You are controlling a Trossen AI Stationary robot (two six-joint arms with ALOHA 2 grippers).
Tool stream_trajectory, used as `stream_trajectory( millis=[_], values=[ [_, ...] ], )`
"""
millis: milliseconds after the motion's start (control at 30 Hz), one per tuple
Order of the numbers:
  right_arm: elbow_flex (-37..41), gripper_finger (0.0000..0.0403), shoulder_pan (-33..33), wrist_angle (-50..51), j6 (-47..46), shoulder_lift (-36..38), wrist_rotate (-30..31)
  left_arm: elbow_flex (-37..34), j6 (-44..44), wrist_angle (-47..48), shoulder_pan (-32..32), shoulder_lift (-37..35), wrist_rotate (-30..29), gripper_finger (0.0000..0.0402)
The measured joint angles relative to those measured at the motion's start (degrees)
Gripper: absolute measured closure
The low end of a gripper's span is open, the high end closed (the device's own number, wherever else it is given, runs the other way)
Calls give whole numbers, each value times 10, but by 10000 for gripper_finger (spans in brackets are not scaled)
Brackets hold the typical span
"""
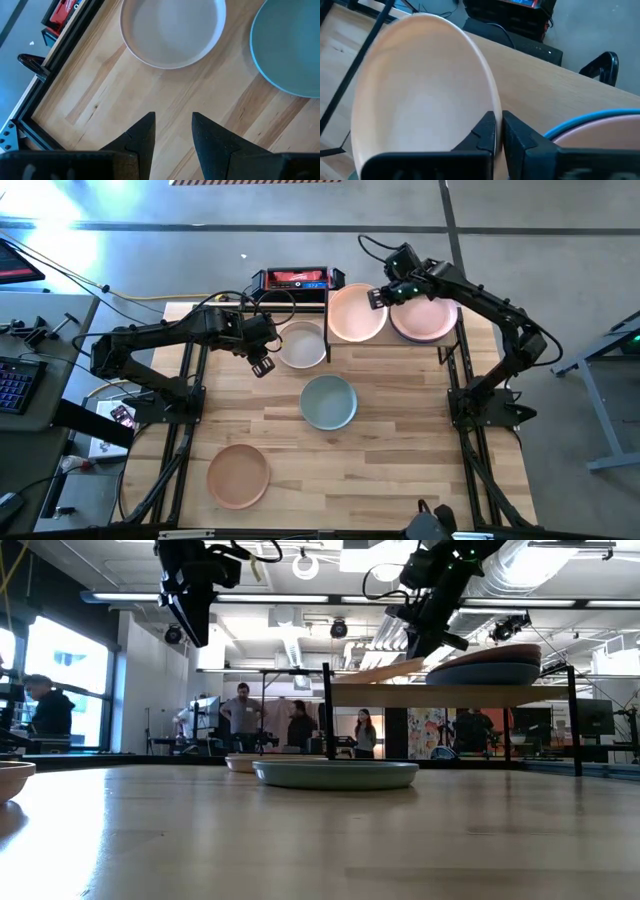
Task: Place and stack plates onto a shelf
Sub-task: Put the white plate on the shelf, then stack the gray plate on top of the white plate on the shelf
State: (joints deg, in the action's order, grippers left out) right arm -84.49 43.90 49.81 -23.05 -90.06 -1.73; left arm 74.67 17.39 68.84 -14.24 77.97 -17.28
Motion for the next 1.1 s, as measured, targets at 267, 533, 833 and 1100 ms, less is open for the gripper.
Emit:
stream_trajectory(
  millis=[267,533,833,1100],
  values=[
    [0,343,0,-3,0,0,6,0,0,0,0,0,0,286],
    [0,336,0,-4,10,5,-18,0,0,0,0,0,7,286],
    [-47,336,-42,37,1,6,-150,0,0,0,0,0,22,286],
    [-113,336,-131,70,8,6,-152,0,-123,-1,0,0,22,286]
  ],
)
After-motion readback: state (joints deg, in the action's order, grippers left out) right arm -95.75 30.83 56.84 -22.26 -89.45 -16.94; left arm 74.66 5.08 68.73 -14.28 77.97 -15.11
